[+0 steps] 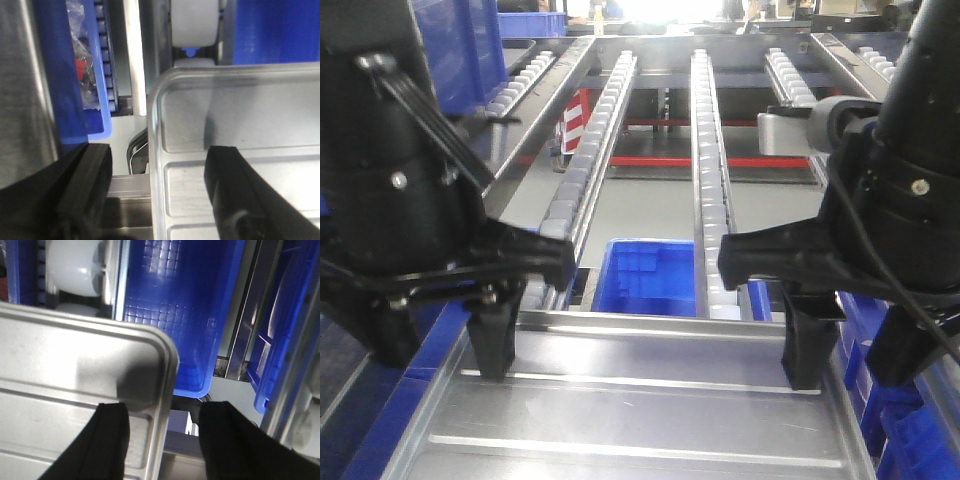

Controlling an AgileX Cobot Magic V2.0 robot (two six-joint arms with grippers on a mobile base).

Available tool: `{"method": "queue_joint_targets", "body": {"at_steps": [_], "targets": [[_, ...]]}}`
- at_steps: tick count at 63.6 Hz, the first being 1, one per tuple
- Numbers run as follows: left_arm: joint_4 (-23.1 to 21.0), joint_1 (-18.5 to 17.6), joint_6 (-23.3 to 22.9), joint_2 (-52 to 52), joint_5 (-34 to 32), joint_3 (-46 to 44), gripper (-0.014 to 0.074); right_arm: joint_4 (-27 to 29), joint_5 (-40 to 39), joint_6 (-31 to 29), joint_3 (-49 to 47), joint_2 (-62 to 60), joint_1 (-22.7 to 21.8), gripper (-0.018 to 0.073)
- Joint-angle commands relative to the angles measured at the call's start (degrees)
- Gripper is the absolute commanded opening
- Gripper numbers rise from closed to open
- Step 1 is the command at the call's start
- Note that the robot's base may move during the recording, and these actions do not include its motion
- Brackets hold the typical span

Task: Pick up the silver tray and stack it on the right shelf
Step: 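Close both grippers on the tray's side rims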

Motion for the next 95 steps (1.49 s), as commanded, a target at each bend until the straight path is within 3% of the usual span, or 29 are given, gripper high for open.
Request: {"method": "queue_joint_targets", "body": {"at_steps": [1, 35, 46, 56, 64, 73, 85, 95], "targets": [[0.49, -0.5, -0.73, -1.52, -1.05, -1.66, 0.0314, -0.83, -1.81, 0.07, -1.28, -0.86, -0.11, 0.0435], [0.59, -0.4, -0.82, -0.79, -2.88, -1.66, 0.0314, -0.83, -2.72, 0.07, -1.28, 2.75, -0.11, 0.0417], [0.59, -0.4, -0.82, 0.68, -2.7, -1.66, 0.0259, -0.83, -2.73, 0.07, -1.28, 2.75, -0.11, 0.0233], [0.7, -0.4, -0.82, 1.87, -2.35, -1.66, 0.0089, -0.83, -2.73, 0.07, -1.28, 2.75, -0.11, 0.0041], [1.29, -0.4, -0.82, 1.98, -2.35, -1.66, -0.0109, -0.83, -2.78, 0.07, -1.28, 2.75, -0.11, 0.0057], [3.13, -0.4, -4.33, 1.98, -1.31, -1.66, -0.0093, -0.83, -2.41, 0.07, -1.38, 2.54, -0.11, 0.0057], [3.13, -0.4, -4.33, 0.19, 0.09, -2.58, -0.0093, -0.83, -0.55, 0.07, -2.55, -0.36, -0.11, 0.0057], [3.93, -0.54, -3.61, -3.01, 5.77, -7.36, -0.0093, -1.41, 3.37, 0.07, -5.85, -4.31, -0.11, 0.0057]]}}
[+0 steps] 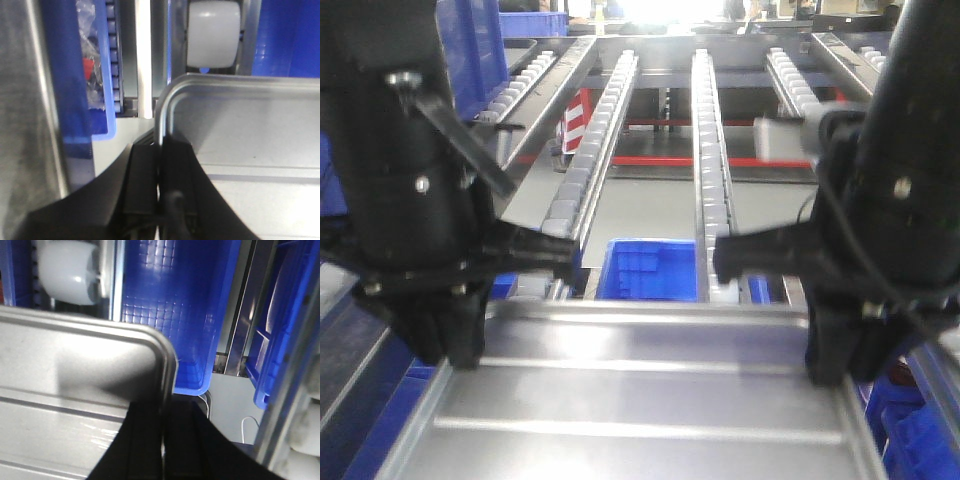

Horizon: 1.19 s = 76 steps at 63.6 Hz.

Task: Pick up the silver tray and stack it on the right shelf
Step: 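Close both grippers on the tray's side rims, then lift the silver tray off the rollers with both grippers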

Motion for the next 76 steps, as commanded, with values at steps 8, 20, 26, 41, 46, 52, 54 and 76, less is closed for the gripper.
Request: {"method": "queue_joint_targets", "body": {"at_steps": [8, 20, 26, 41, 46, 52, 54, 76], "targets": [[3.6, -0.54, 0.69, -7.57, 8.43, -8.86, -0.0093, -3.21, 4.69, -1.02, -7.37, -7.97, -0.03, 0.0057], [4.44, -0.54, 0.69, -13.01, 10.68, -15.19, -0.0093, -5.58, 9.56, -1.02, -13.08, -11.59, -0.03, 0.0057], [4.59, -0.54, 0.72, -15.06, 11.14, -16.68, -0.0093, -6.04, 11.12, -1.02, -15.53, -12.75, -0.03, 0.0057], [6.81, -0.54, 0.72, -15.55, 13.31, -16.68, -0.0093, -6.14, 11.78, -1.02, -18.36, -13.33, -0.03, 0.0057], [7.47, -0.54, 0.72, -15.55, 13.31, -16.68, -0.0093, -6.14, 11.84, -1.02, -18.36, -13.33, -0.03, 0.0057], [8.19, -0.54, 0.72, -15.55, 13.61, -16.68, -0.0093, -6.14, 11.84, -1.02, -18.36, -13.33, -0.03, 0.0057], [8.19, -0.54, 0.72, -15.55, 13.94, -16.68, -0.0093, -6.14, 11.84, -1.02, -18.36, -13.33, -0.03, 0.0057], [8.19, -0.54, 0.72, -15.55, 16.76, -16.68, -0.0093, -6.14, 12.89, -1.02, -18.36, -13.33, -0.03, 0.0057]]}}
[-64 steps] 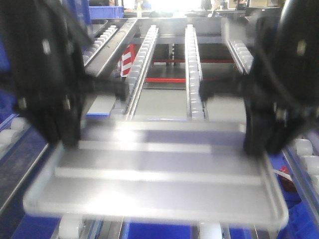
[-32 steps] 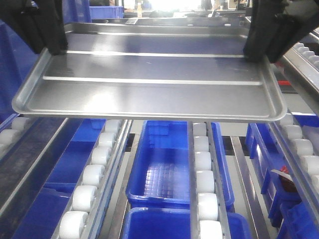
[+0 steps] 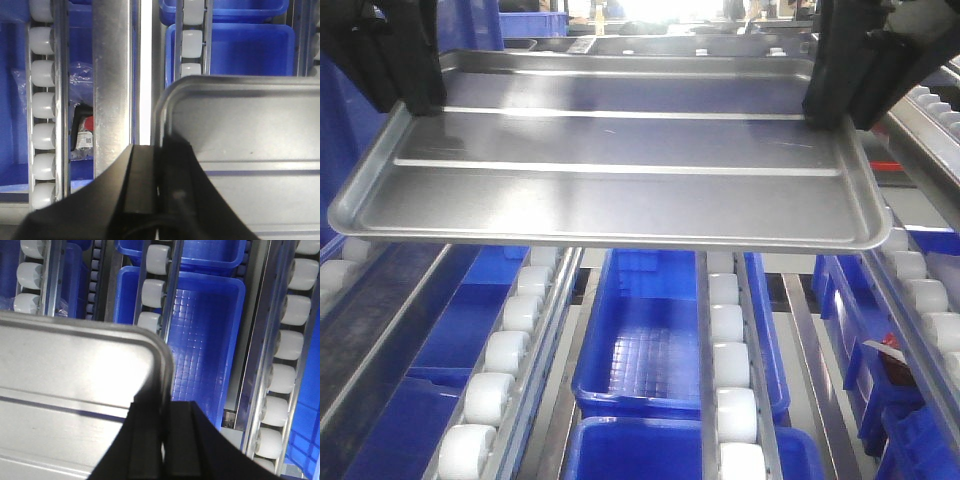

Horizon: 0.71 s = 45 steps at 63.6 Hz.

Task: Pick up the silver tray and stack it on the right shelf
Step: 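Lift the silver tray off the rollers with both grippers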

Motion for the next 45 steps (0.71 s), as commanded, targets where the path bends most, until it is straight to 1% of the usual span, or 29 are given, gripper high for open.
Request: {"method": "queue_joint_targets", "body": {"at_steps": [1, 45], "targets": [[2.23, -0.32, -0.09, -2.06, 0.24, -1.86, -0.0093, -1.8, -1.61, -0.91, -2.24, -1.98, -0.14, 0.0057], [2.23, -0.32, -0.09, -2.06, 0.24, -1.86, -0.0093, -1.8, -1.61, -0.91, -2.24, -1.98, -0.14, 0.0057]]}}
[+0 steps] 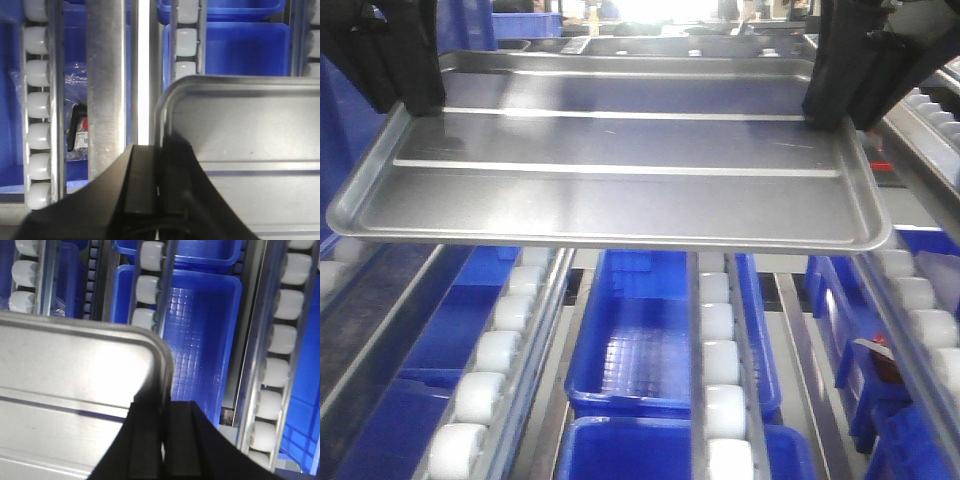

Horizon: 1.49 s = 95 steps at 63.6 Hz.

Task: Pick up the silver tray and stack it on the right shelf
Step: 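Lift the silver tray off the rollers with both grippers, then hold the tray level with both grippers while the base drives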

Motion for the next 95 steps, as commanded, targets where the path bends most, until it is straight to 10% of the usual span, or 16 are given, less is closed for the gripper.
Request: {"method": "queue_joint_targets", "body": {"at_steps": [1, 95], "targets": [[2.23, -0.24, -0.01, -2.06, 0.02, -1.86, -0.0093, -1.84, -1.6, -0.91, -2.24, -1.98, -0.14, 0.0057], [2.14, -0.24, -0.01, -2.06, 0.02, -1.86, -0.0093, -1.84, -1.6, -0.91, -2.24, -1.98, -0.14, 0.0057]]}}
